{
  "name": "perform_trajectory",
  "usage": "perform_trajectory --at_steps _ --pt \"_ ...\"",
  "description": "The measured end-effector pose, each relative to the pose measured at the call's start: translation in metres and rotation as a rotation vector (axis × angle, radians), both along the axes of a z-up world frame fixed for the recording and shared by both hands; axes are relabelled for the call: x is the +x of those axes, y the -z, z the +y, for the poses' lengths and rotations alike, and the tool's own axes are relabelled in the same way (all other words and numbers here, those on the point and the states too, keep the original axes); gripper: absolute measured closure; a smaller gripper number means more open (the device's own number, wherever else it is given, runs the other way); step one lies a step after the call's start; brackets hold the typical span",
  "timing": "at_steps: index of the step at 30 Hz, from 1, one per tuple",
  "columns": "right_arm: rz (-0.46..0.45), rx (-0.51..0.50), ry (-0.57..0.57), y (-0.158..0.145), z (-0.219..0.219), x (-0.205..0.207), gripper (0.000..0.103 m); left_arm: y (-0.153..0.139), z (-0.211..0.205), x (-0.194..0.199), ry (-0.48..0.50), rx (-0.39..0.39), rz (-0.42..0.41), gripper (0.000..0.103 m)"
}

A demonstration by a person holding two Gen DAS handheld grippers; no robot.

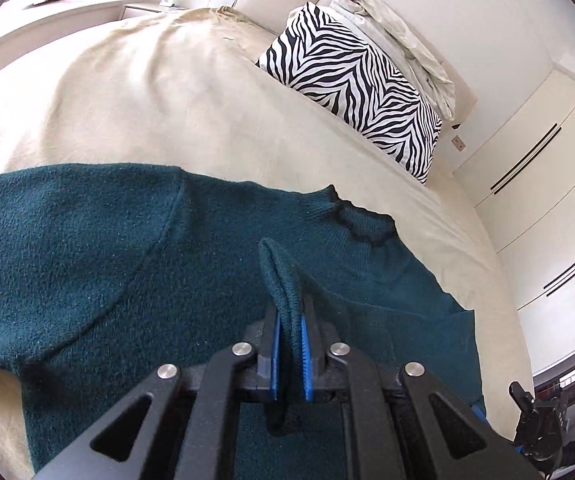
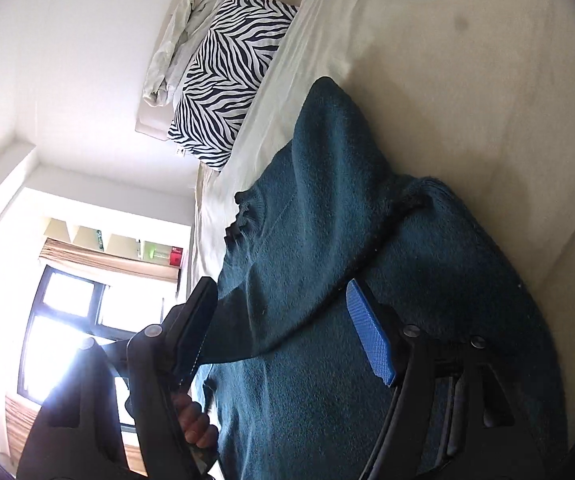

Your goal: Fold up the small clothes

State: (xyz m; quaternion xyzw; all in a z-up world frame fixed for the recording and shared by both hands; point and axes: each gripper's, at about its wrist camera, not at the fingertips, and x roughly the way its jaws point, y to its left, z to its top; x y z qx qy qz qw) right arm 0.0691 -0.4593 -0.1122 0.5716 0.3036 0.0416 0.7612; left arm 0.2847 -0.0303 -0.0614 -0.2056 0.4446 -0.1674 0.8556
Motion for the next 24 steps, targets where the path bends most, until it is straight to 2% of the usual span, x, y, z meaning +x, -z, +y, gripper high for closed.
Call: perform_trajectory --at_steps 3,5,7,10,13,16,20,24 --pt "-0.008 0.01 0.051 0.001 -0.011 0.016 0.036 0.017 0.003 0.004 -0.016 0.006 0.018 0.093" --pt "-0.028 0.011 0.119 -0.001 -0.027 0.011 0.036 0.03 0.006 0.005 -0.018 0.002 0.032 0.093" --pt "-0.039 0.03 0.179 0.001 -0.044 0.002 0.038 0.036 0.006 0.003 -0.014 -0.007 0.011 0.092" --pt "-0.033 0.048 0.217 0.008 -0.058 -0.015 0.038 0.039 0.007 0.001 -0.014 -0.024 -0.012 0.091" --pt "-0.034 0.096 0.191 0.009 -0.053 -0.03 0.038 0.042 0.011 -0.001 -0.014 -0.057 -0.025 0.091" --pt "0.023 0.1 0.131 0.009 -0.029 -0.03 0.037 0.044 0.015 -0.001 -0.015 -0.087 -0.023 0.091" --pt "0.086 0.023 0.078 0.001 -0.006 -0.003 0.033 0.045 0.014 -0.002 -0.013 -0.087 -0.03 0.091" --pt "0.106 -0.028 0.08 0.001 -0.01 0.015 0.033 0.046 0.014 -0.002 -0.012 -0.094 -0.033 0.091"
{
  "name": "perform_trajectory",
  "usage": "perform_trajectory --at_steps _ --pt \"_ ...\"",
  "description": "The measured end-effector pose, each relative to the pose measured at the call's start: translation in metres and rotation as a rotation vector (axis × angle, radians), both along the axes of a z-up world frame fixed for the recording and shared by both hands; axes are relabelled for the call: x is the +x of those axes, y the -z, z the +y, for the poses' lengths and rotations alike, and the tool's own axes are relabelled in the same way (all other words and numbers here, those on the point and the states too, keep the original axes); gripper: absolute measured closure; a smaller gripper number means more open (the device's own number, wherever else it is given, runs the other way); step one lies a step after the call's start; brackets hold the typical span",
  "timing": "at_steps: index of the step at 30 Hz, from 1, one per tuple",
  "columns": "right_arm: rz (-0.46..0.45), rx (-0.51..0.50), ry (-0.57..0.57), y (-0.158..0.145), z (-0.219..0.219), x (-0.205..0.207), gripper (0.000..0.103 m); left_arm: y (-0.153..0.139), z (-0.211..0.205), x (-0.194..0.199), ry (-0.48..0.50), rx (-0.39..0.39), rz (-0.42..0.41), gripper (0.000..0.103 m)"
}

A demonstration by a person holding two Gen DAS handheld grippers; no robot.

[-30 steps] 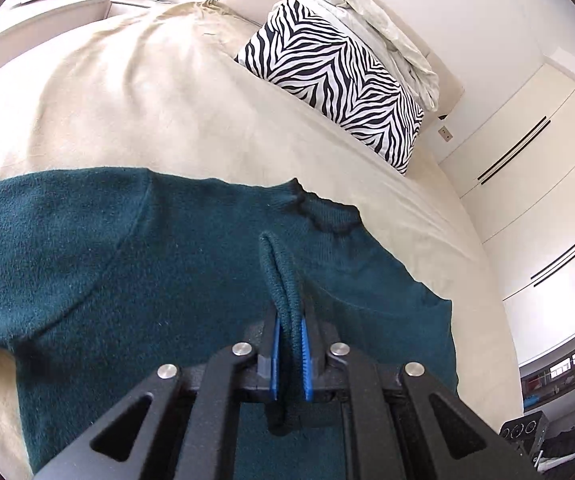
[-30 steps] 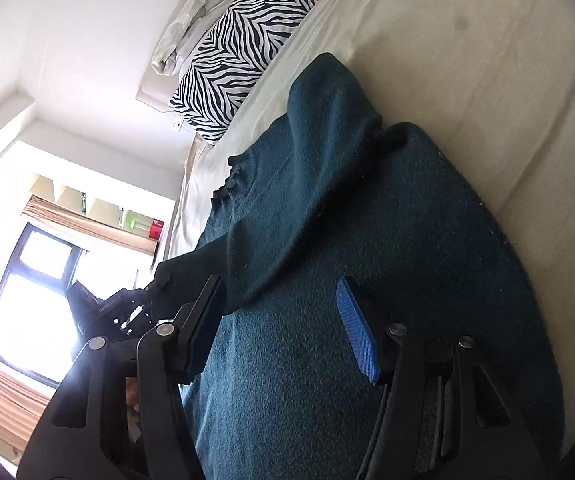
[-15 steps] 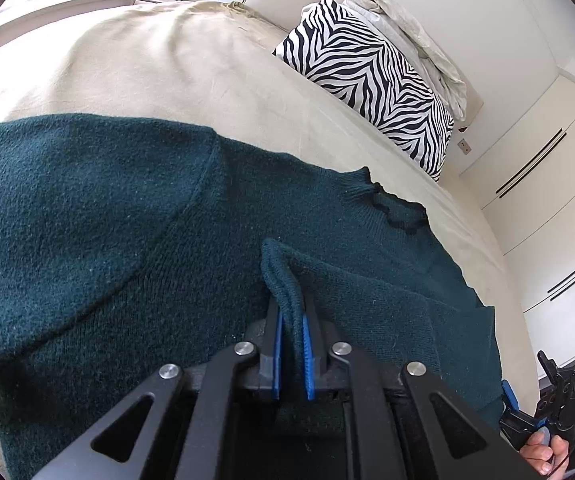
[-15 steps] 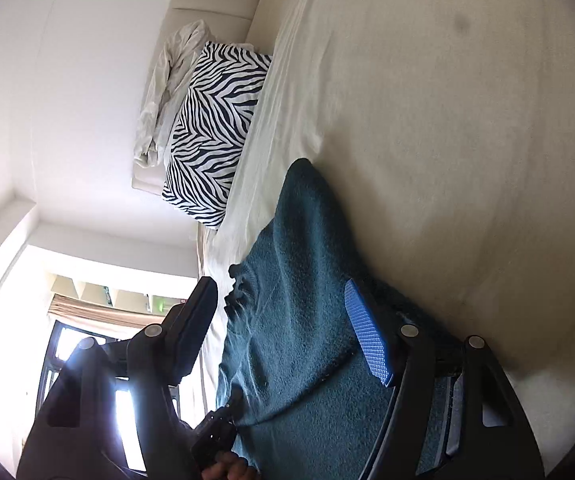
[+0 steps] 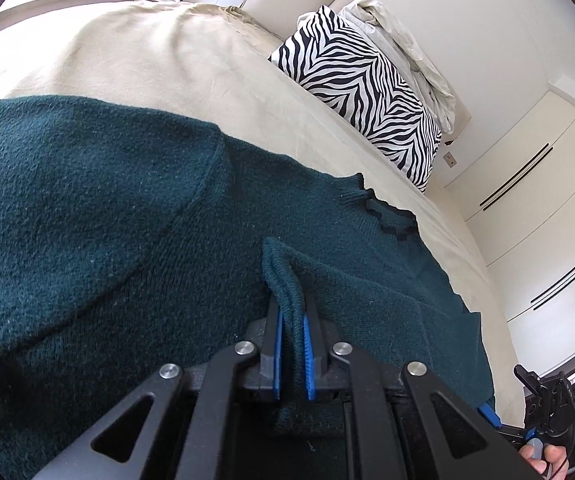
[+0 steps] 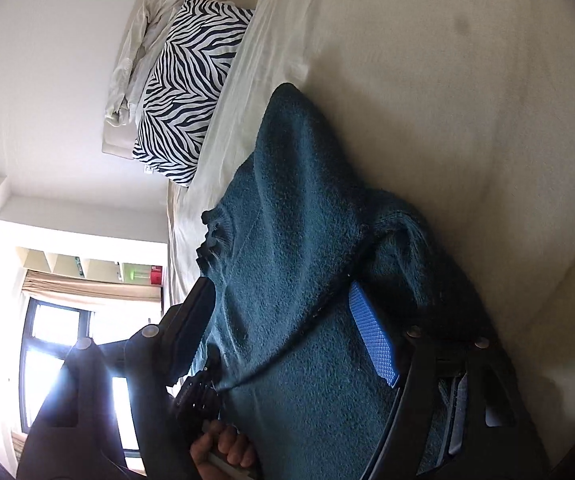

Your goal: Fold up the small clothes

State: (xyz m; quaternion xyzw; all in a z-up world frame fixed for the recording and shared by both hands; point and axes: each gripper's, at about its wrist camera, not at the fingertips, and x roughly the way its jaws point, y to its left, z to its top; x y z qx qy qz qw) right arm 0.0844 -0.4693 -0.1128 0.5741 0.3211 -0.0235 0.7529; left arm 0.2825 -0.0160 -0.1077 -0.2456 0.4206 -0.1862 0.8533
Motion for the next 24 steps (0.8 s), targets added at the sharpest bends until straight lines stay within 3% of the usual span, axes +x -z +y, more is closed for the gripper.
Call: perform_trajectory --at_steps 3,6,8,15,17,21,24 --pt "0.004 -0.081 0.061 -0.006 -0.018 -0.003 0.035 0.002 0.002 0.0 0.002 -0.007 -0.003 0.091" --pt "-0.037 -0.002 0.087 0.007 -0.037 -0.014 0.039 0.002 0.002 0.0 0.003 -0.015 -0.007 0.091" --pt "-0.042 -0.015 0.088 0.009 -0.041 -0.018 0.044 0.003 0.003 0.0 0.003 -0.018 -0.009 0.091" --pt "-0.041 -0.017 0.094 0.007 -0.041 -0.031 0.044 0.003 0.004 -0.001 0.007 -0.035 -0.01 0.091" --pt "-0.021 -0.013 0.105 -0.001 -0.044 -0.041 0.042 0.003 0.004 -0.001 0.007 -0.033 -0.012 0.091" --pt "-0.069 -0.13 0.123 -0.043 -0.053 -0.048 0.04 0.002 0.004 -0.002 0.006 -0.027 -0.016 0.091" --pt "-0.111 -0.128 -0.024 -0.058 -0.048 -0.008 0.04 0.002 0.004 -0.002 0.005 -0.027 -0.015 0.091"
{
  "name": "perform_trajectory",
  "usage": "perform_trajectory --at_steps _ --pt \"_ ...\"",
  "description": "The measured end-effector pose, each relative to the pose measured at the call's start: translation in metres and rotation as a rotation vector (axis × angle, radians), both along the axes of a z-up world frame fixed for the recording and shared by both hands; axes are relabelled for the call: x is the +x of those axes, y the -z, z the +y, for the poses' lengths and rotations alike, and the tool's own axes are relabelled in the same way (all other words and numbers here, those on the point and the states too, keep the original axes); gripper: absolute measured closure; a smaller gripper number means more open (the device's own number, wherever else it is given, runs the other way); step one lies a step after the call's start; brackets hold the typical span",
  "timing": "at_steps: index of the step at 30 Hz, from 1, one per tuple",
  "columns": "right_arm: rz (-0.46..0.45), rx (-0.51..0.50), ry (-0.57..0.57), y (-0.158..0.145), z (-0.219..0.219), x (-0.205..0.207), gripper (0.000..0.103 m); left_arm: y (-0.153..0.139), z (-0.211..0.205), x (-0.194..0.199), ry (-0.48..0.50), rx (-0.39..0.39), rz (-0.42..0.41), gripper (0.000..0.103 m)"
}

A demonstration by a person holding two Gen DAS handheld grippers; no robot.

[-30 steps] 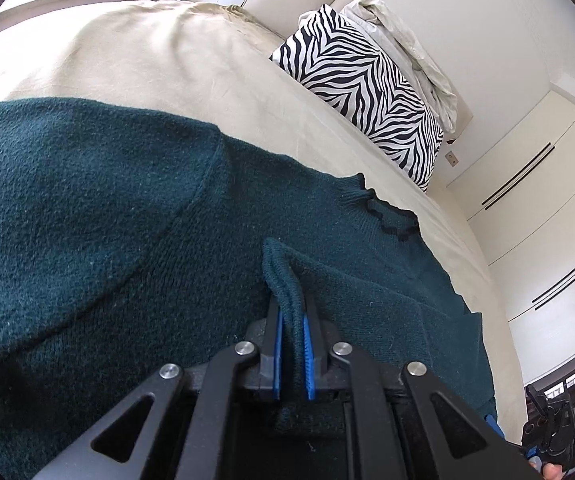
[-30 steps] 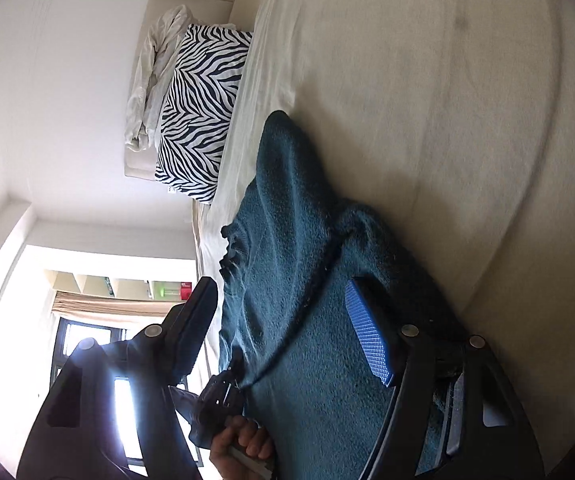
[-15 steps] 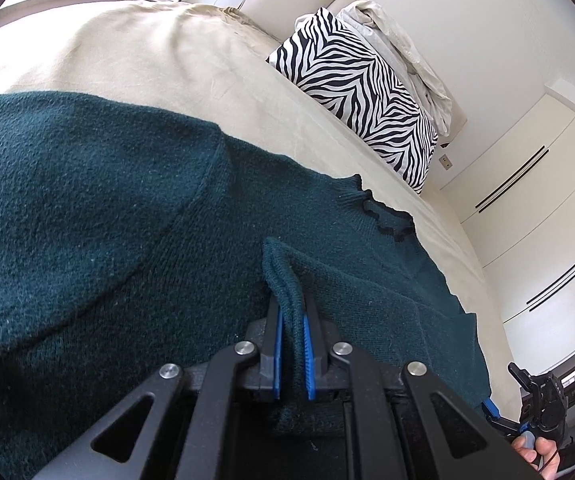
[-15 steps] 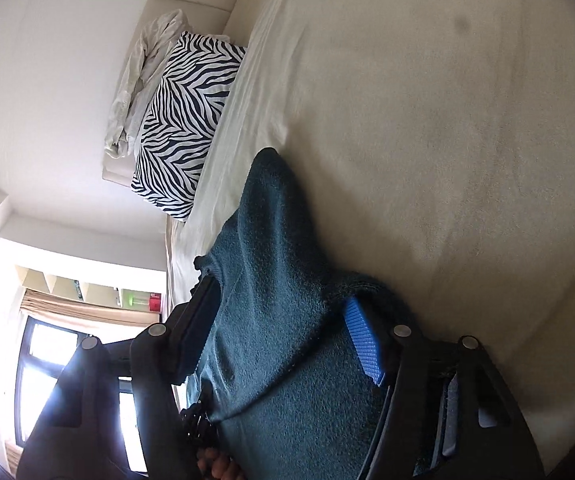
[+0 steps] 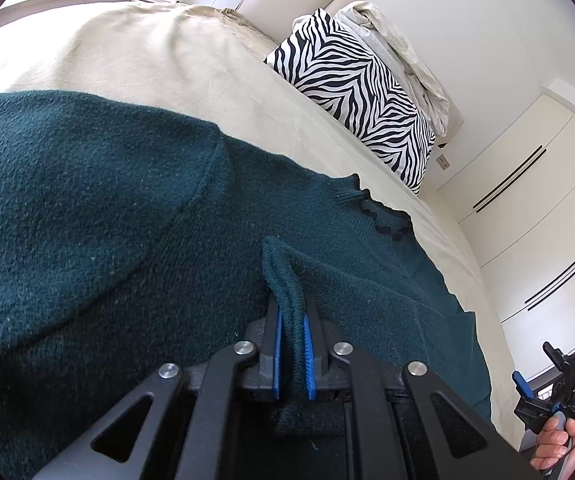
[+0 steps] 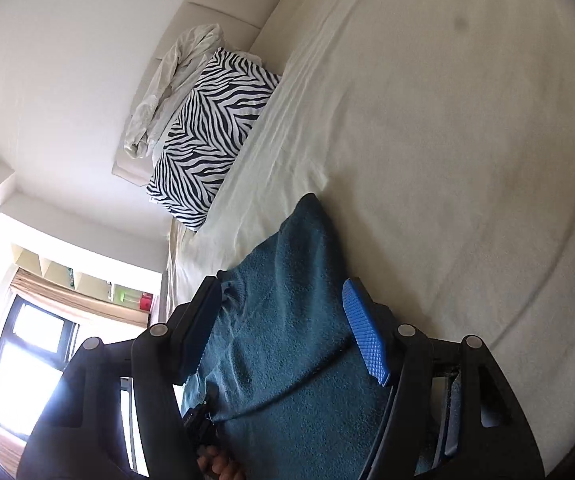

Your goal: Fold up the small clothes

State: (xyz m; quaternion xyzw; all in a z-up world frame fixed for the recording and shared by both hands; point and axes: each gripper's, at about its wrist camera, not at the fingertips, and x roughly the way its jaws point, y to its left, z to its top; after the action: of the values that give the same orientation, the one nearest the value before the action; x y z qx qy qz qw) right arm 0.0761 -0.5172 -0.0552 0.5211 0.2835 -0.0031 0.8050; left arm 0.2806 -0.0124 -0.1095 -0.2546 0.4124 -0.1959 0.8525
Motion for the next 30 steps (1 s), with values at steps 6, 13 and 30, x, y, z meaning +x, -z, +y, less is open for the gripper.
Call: perform_trajectory --at_steps 6,13,30 --pt "0.099 0.044 -0.147 0.04 0.012 0.081 0.04 0.001 0.0 -0.002 -0.003 0.003 -0.012 0.091" --pt "0.095 0.059 -0.086 0.062 -0.023 0.115 0.042 0.004 0.002 -0.003 -0.005 -0.008 -0.022 0.091" --pt "0.033 -0.125 -0.149 0.004 0.018 -0.085 0.04 -0.049 0.05 -0.049 -0.087 -0.099 -0.034 0.022"
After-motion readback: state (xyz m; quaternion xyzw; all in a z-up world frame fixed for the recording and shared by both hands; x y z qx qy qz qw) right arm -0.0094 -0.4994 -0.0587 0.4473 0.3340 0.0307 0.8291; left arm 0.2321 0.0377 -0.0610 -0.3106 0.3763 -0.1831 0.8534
